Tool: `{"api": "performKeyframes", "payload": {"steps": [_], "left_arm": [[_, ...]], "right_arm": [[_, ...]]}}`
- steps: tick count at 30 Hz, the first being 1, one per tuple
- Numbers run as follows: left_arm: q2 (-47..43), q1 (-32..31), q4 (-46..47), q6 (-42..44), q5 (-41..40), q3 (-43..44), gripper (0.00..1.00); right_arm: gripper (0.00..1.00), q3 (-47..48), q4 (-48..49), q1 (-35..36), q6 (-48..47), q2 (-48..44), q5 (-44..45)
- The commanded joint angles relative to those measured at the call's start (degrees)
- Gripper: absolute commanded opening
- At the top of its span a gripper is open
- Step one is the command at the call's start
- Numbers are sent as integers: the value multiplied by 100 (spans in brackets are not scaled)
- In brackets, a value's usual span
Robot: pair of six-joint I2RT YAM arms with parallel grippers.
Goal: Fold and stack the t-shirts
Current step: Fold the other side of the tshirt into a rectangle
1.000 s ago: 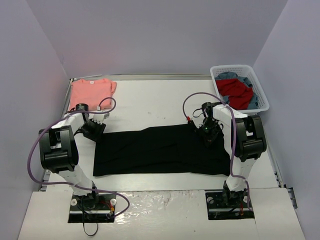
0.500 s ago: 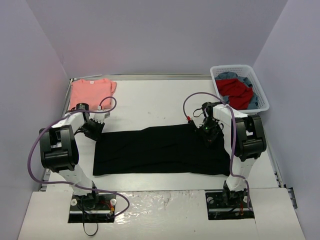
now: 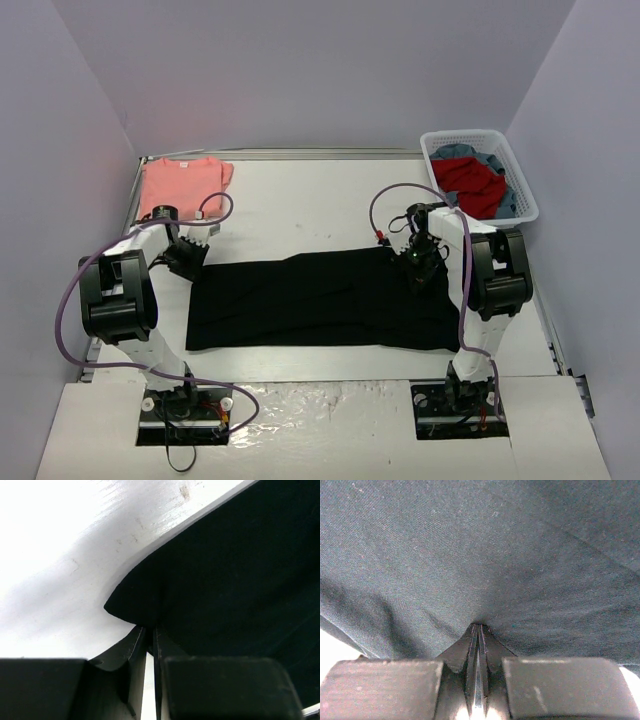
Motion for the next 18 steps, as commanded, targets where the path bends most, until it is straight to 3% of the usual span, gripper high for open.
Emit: {"api": "performKeyframes", "payload": {"steps": [1, 18], "left_arm": [[-239, 6, -121, 56, -218, 243, 7], [-292, 102, -402, 161, -297, 612, 10]], "right_arm": [[0, -635, 728, -139, -173, 1046, 700], [0, -662, 816, -139, -129, 1134, 762]]}}
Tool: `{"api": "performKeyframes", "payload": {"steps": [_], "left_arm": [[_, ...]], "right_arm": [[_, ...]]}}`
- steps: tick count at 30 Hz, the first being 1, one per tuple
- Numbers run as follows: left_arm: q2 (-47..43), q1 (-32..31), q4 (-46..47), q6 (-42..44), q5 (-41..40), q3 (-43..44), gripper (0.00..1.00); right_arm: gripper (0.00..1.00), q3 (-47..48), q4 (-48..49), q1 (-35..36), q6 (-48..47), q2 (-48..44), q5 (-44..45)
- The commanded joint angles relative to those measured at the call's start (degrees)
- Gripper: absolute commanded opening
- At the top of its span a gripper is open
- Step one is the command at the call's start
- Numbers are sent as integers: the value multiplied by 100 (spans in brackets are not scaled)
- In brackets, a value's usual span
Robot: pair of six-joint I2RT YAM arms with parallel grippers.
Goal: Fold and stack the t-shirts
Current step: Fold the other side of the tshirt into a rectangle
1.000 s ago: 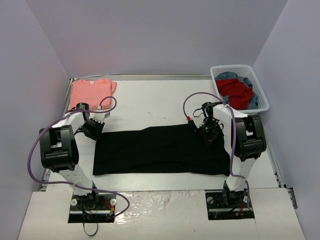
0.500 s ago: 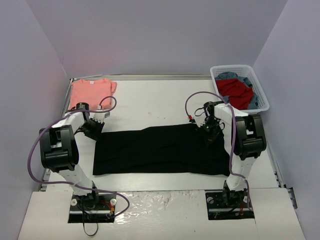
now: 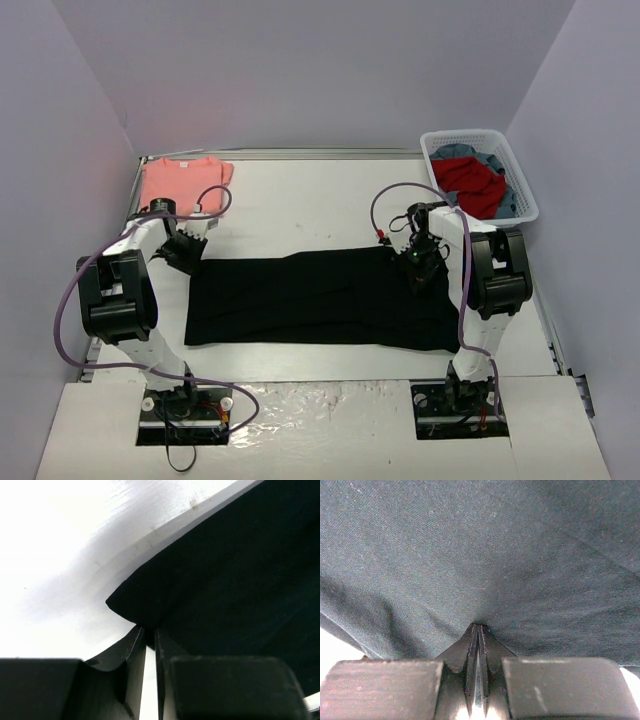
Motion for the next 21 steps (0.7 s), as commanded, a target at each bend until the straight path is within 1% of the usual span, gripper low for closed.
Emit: {"api": "performKeyframes", "payload": {"steps": [1, 13, 14, 15, 16, 17, 19, 20, 21], "left_arm": [[-292, 98, -169, 144, -240, 273, 11], [-177, 168, -204, 214, -258, 405, 12], [-151, 177, -195, 223, -258, 405, 11], [-133, 177, -186, 223, -232, 405, 6], [-116, 177, -186, 215, -232, 405, 4], [-107, 186, -178, 214, -205, 405, 2], [-55, 177, -177, 206, -127, 405, 2], [-46, 186, -195, 206, -91, 405, 3], [-28, 186, -221, 206, -56, 414, 16]], "right_arm": [[0, -705, 855, -106, -210, 1092, 801], [0, -714, 873, -106, -166, 1110, 819], [0, -723, 873, -106, -166, 1110, 819], [0, -723, 881, -106, -157, 1110, 819], [0, -723, 881, -106, -157, 1110, 827], [0, -723, 881, -106, -157, 1101, 827], [0, -723, 881, -106, -148, 1093, 827], [0, -732, 881, -106, -148, 1093, 836], [0, -740, 881, -106, -148, 1101, 836]]}}
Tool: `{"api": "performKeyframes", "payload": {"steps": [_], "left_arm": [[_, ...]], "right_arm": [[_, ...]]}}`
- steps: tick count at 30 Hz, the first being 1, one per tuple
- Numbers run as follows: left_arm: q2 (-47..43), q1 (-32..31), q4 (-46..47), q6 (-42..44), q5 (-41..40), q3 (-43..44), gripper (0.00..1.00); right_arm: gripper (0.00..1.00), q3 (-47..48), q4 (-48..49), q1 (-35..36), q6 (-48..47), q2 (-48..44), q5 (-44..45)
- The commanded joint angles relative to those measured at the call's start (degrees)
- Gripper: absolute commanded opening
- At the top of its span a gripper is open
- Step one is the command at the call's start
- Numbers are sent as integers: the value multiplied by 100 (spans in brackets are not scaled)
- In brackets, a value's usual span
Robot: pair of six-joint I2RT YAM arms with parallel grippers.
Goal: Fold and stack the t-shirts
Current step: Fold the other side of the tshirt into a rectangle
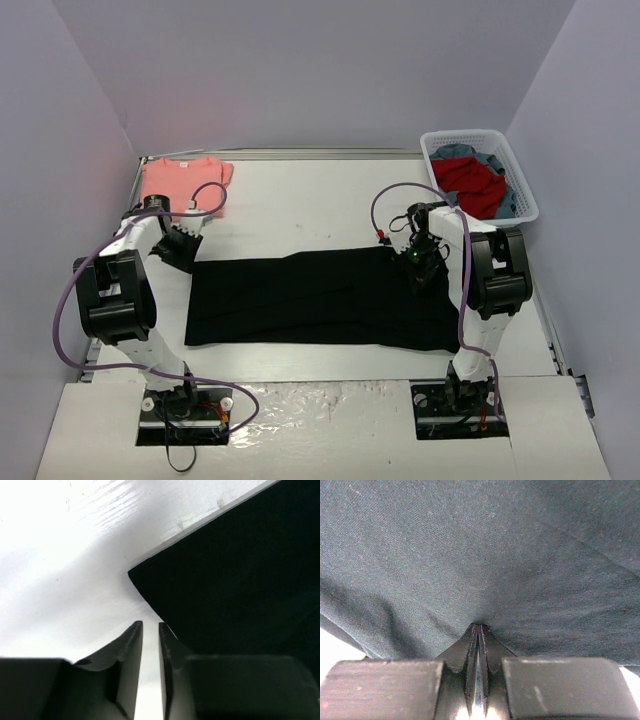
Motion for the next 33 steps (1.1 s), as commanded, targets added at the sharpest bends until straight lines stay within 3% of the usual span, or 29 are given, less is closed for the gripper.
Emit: {"api": "performKeyframes", "payload": {"steps": [1, 12, 16, 21, 26, 33], "left_arm": [[7, 39, -178, 42, 176, 202, 20], [200, 39, -143, 59, 290, 158, 26], [280, 39, -143, 85, 387, 158, 15], [297, 39, -178, 94, 457, 193, 12], [315, 39, -292, 121, 668, 246, 3], [219, 48, -213, 42, 546, 281, 2]], "right_arm": [[0, -736, 890, -106, -205, 1103, 838], [0, -762, 934, -106, -170, 1147, 882], [0, -762, 943, -106, -170, 1182, 909], [0, -780, 943, -106, -170, 1209, 926], [0, -789, 960, -106, -170, 1244, 926], [0, -824, 987, -115, -170, 1270, 953]]}}
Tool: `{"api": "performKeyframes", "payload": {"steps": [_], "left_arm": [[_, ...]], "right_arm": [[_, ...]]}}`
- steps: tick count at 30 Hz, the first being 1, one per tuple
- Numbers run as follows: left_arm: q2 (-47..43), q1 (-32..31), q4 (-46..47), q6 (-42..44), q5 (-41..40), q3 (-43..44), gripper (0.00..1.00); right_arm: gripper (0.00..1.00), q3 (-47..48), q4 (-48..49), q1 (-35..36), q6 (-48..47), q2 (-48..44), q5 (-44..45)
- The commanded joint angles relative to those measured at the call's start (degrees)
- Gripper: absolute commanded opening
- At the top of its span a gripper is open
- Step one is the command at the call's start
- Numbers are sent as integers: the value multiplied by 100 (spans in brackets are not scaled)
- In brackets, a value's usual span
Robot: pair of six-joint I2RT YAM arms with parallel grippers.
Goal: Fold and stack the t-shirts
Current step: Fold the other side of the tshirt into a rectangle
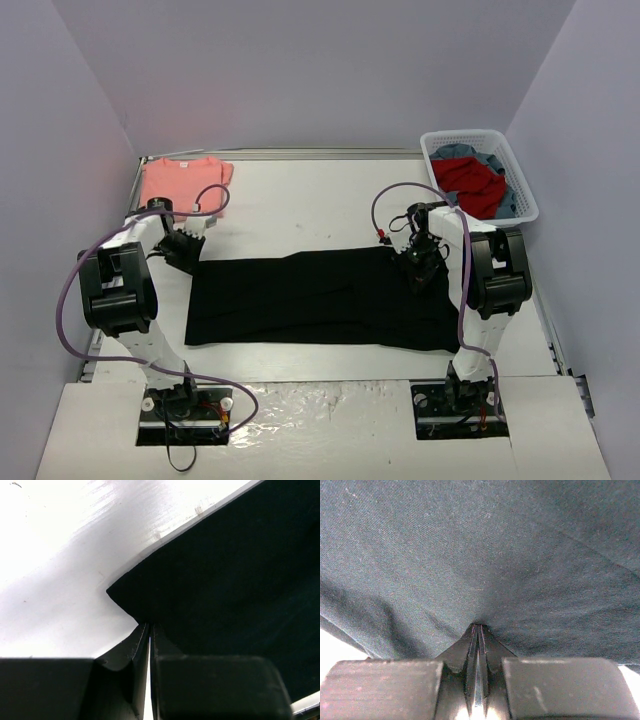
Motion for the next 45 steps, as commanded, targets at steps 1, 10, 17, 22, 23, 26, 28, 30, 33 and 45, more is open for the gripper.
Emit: {"api": "performKeyframes", "payload": {"steps": [1, 10, 17, 22, 23, 26, 28, 30, 33, 45], "left_arm": [[-153, 48, -121, -6, 52, 226, 2], [-250, 66, -33, -59, -265, 323, 2], [-224, 118, 11, -85, -353, 428, 2], [-171, 145, 19, -94, -414, 577, 2], [-145, 154, 11, -94, -406, 595, 2], [-83, 162, -24, -103, -380, 709, 2], [-48, 171, -33, -121, -371, 745, 2], [22, 171, -51, -103, -379, 806, 2], [101, 171, -25, -94, -449, 824, 2], [453, 171, 46, -103, -353, 938, 2]], "right_arm": [[0, -833, 996, -115, -270, 1244, 935], [0, -841, 1004, -141, -262, 1227, 953], [0, -859, 1022, -150, -253, 1244, 953], [0, -859, 1013, -150, -244, 1236, 962], [0, -850, 1013, -150, -244, 1236, 962], [0, -841, 1022, -150, -235, 1236, 970], [0, -824, 1013, -159, -235, 1236, 962], [0, -815, 1013, -159, -226, 1244, 962], [0, -815, 1013, -159, -218, 1253, 970], [0, -806, 1013, -176, -209, 1288, 953]]}}
